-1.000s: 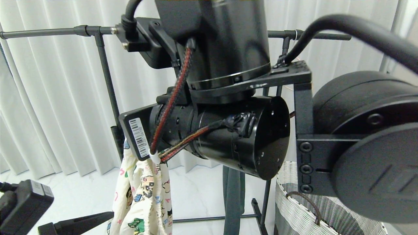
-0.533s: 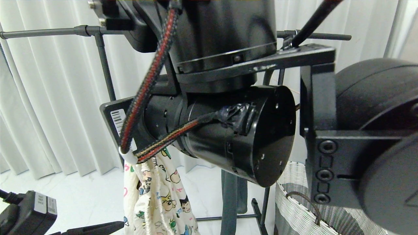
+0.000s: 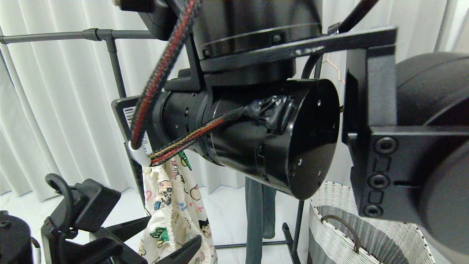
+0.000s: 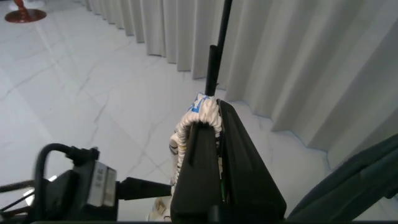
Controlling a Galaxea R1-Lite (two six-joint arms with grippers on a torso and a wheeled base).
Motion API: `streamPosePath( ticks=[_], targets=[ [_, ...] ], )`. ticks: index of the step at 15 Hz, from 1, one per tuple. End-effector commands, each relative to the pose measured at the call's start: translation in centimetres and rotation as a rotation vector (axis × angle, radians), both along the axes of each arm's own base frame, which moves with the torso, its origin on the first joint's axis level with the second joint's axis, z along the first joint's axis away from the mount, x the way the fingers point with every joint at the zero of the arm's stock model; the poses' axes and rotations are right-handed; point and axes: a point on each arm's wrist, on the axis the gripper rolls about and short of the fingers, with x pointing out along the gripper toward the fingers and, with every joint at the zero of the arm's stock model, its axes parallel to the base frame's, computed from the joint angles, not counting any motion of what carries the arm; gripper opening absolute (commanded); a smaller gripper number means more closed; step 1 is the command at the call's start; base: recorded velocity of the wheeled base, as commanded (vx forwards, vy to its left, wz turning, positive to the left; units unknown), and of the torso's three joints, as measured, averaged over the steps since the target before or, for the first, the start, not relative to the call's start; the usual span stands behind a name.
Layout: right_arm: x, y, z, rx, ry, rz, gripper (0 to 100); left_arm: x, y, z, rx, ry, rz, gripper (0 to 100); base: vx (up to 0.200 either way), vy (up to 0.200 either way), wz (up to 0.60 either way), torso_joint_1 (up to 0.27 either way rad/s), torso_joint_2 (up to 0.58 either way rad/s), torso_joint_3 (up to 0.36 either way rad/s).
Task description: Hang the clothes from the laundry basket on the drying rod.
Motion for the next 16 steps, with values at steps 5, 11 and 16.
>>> streamPosePath(
  ticks=[5, 11, 16],
  targets=[
    [1.0, -1.2, 0.8, -0.006, -0.016, -0.035, 0, -0.4, 1.1, -2.6, 0.126, 0.010, 0.151, 100, 0.000, 0.000, 0.00, 0.000, 0.00, 0.000],
    [0.3, -2.6, 1.8, -0.019, -0.012, -0.026, 0, -2.0, 3.0, -2.1, 0.056, -0.048, 0.172, 100, 0.000, 0.000, 0.00, 0.000, 0.00, 0.000],
    [-2.1, -2.0, 2.0, -0.012, -0.013, 0.044, 0, -1.7, 2.4, -0.3, -0.020, -0.068, 0.117, 100, 0.000, 0.000, 0.00, 0.000, 0.00, 0.000]
  ],
)
